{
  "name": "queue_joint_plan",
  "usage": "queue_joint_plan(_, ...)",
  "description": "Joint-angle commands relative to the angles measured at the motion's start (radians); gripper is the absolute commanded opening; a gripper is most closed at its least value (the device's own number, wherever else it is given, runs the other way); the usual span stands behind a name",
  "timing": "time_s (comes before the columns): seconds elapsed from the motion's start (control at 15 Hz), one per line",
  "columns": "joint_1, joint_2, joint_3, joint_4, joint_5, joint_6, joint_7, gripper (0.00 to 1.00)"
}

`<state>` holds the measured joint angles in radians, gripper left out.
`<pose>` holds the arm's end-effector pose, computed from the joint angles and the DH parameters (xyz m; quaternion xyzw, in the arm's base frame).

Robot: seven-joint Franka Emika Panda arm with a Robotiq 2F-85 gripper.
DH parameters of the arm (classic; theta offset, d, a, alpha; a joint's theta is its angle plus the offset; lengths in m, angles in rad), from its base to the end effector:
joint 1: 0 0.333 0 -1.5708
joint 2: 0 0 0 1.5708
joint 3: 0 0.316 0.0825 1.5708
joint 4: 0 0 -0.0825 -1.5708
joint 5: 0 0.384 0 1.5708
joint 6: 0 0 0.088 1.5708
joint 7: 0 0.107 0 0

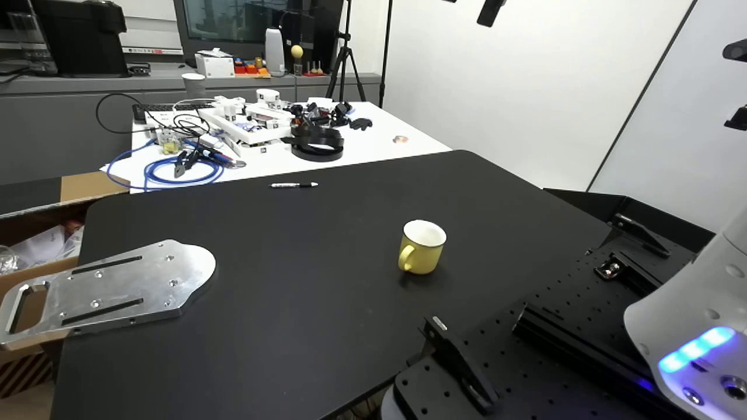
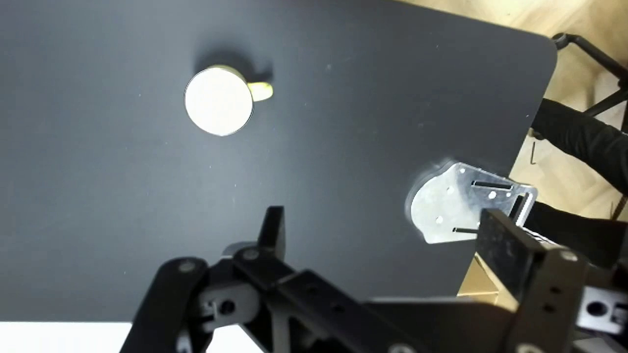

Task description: Put the pen in the cup

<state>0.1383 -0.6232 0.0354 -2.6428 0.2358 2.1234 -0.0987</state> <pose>0.3563 0.0732 0.4489 -0.9914 -0.0761 -0.0487 0.0947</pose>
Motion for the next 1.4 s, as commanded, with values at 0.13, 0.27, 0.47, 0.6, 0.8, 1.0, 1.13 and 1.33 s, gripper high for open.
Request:
queue_joint_plan(0.13,-0.015,0.352,-0.068,0.300,-0.072,0.045,-0.194,1.00)
queue_joint_plan(0.27,-0.021,0.469,-0.080,0.418,-0.090,0.012,-0.268,1.00)
queue_joint_plan(0.47,-0.041,0.626,-0.079,0.585,-0.116,-0.028,-0.398,1.00)
queue_joint_plan(0.6,-0.061,0.721,-0.066,0.697,-0.162,-0.065,-0.491,1.00)
queue_joint_plan(0.8,-0.089,0.845,-0.045,0.866,-0.255,-0.119,-0.609,1.00)
queue_joint_plan(1.0,-0.112,0.952,-0.027,1.033,-0.339,-0.154,-0.743,1.00)
queue_joint_plan(1.13,-0.118,0.903,-0.017,0.945,-0.331,-0.107,-0.716,1.00)
queue_joint_plan(1.33,-0.124,0.964,-0.013,1.040,-0.352,-0.137,-0.772,1.00)
